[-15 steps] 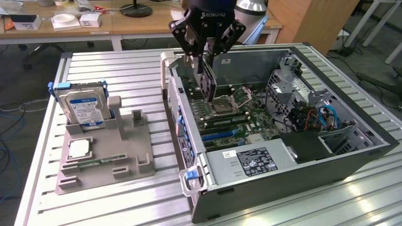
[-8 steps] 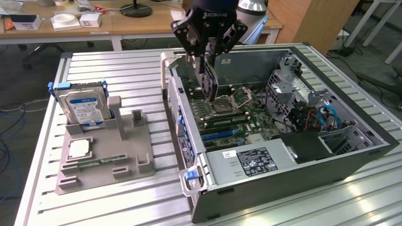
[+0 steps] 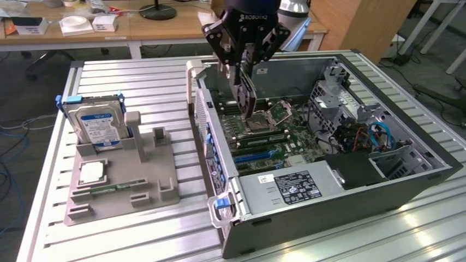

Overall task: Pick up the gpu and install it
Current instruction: 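Pick up the gpu and move the gpu toward the slot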

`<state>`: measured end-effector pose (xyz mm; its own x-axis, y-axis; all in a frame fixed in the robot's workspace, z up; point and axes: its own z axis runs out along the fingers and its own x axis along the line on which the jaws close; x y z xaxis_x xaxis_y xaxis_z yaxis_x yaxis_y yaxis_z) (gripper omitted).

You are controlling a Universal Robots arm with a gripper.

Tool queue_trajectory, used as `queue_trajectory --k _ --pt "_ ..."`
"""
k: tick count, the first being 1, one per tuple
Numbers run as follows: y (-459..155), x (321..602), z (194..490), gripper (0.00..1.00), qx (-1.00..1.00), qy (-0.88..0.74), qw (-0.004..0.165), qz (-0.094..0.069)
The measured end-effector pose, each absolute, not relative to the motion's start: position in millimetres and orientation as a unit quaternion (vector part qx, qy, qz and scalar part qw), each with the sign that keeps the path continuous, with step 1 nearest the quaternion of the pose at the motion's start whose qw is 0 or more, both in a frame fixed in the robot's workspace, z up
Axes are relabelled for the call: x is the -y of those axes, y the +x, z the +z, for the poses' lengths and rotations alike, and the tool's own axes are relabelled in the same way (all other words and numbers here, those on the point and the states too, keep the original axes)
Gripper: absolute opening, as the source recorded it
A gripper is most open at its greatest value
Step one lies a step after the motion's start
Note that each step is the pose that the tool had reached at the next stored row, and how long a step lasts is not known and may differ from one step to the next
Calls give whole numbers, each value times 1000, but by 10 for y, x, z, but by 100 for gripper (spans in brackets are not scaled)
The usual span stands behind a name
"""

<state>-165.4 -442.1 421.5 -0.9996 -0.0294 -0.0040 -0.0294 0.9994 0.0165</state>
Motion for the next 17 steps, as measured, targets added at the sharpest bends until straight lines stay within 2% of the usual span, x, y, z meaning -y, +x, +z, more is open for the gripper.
queue_trajectory --k 17 --pt "-1519 4423 4214 26 -1000 -15 1 8"
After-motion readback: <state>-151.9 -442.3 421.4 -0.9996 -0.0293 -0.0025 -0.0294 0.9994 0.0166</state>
